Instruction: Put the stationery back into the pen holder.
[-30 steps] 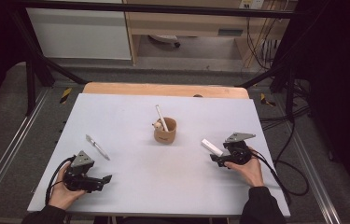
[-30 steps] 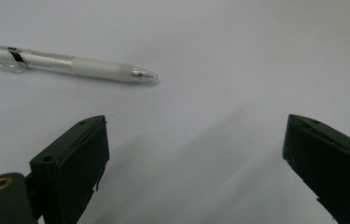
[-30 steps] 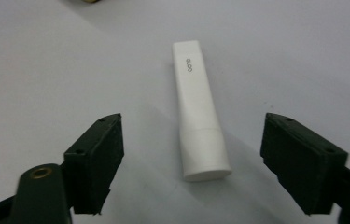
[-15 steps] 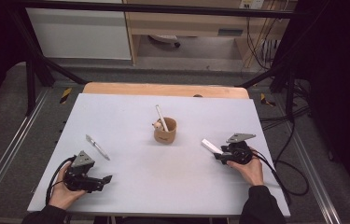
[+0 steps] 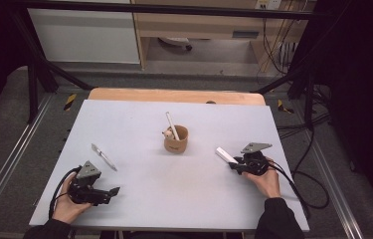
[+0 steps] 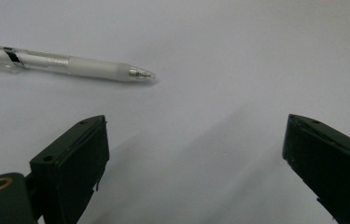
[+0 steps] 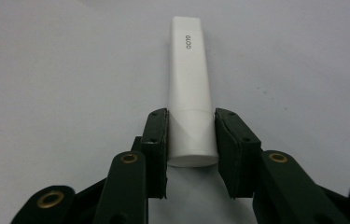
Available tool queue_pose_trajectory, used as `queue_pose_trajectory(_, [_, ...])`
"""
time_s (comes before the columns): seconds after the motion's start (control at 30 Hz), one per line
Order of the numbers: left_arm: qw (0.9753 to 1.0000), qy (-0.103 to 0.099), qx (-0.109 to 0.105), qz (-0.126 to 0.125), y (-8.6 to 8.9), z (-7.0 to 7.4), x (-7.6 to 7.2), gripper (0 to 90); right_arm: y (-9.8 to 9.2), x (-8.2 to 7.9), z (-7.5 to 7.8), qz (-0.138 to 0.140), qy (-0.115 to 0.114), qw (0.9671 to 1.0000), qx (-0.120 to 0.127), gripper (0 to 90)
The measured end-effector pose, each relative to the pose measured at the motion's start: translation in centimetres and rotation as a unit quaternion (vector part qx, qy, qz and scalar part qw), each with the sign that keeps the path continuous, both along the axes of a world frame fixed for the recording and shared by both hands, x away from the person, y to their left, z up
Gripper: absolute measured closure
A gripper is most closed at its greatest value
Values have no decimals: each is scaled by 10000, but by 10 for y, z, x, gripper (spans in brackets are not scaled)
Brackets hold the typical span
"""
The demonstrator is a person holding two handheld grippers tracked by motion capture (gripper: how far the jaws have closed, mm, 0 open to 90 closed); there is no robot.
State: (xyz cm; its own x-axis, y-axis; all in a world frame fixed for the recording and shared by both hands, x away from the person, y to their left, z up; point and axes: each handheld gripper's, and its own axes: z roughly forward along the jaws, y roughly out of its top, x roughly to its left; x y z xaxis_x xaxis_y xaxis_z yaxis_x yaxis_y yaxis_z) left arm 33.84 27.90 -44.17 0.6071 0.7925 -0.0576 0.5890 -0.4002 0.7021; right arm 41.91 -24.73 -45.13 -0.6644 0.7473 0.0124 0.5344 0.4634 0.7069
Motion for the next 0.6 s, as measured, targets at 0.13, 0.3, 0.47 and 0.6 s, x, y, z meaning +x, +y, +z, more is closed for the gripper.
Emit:
queue_pose_trajectory(0.13, [10000, -4, -2, -12, 0, 0, 0, 71, 0, 0, 0, -28, 8, 10000, 4, 668])
queue_pose_trajectory(0.3, [10000, -12, -1, -18, 0, 0, 0, 69, 0, 0, 2, -85, 39, 9999, 47, 670])
queue_pose_trajectory(0.47, [10000, -8, 26, -58, -1, 1, 0, 68, 2, -2, 7, -11, 73, 10000, 60, 670])
queue_pose_trajectory(0.6, [10000, -13, 28, -88, -1, 1, 0, 66, 7, -3, 14, 113, 99, 9998, 102, 671])
